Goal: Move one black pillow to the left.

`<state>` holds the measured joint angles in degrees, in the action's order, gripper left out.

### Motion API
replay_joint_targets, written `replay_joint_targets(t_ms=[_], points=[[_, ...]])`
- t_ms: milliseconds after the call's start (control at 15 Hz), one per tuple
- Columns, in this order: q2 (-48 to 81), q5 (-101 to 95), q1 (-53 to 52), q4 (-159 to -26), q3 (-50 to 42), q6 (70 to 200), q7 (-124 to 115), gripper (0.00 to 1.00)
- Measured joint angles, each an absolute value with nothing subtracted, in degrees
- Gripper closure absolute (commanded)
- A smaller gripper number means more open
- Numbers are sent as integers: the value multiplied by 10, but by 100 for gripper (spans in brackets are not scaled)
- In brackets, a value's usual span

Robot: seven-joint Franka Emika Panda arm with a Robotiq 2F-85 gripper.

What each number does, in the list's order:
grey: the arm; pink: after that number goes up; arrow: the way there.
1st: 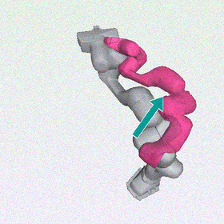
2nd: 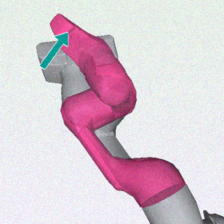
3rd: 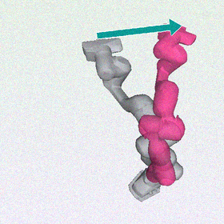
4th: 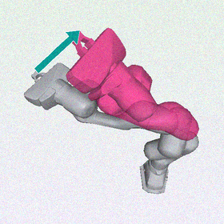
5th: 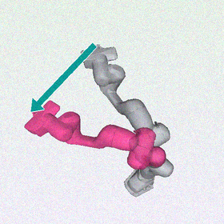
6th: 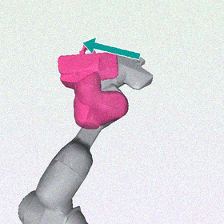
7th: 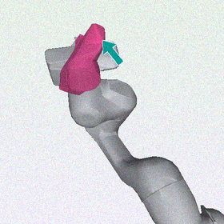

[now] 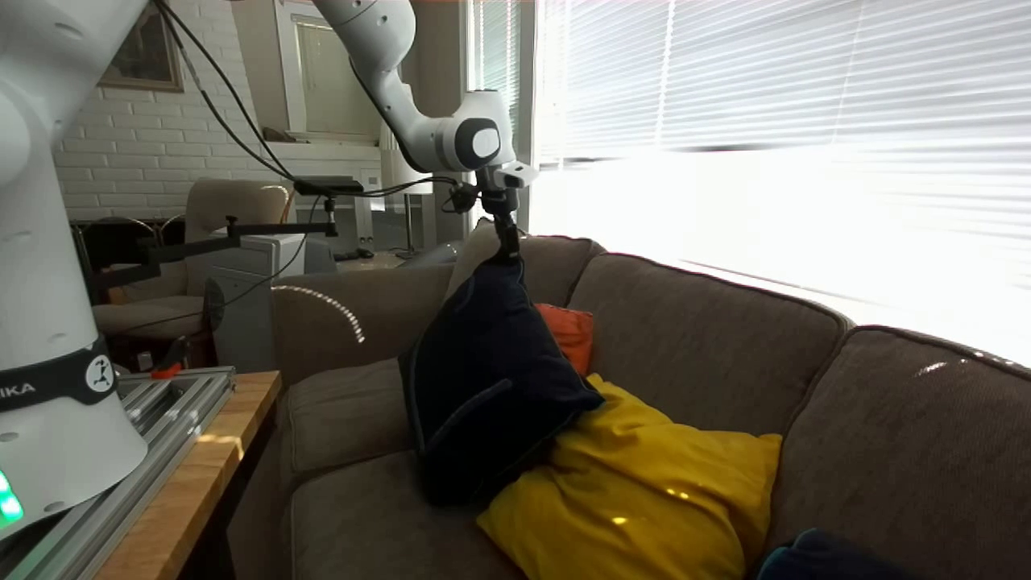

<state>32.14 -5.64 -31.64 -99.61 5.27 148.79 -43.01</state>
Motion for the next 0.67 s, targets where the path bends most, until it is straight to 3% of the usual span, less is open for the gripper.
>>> replay_joint_targets(t_ms=[667], points=[[289, -56, -297, -979, 41, 1458, -451, 0]])
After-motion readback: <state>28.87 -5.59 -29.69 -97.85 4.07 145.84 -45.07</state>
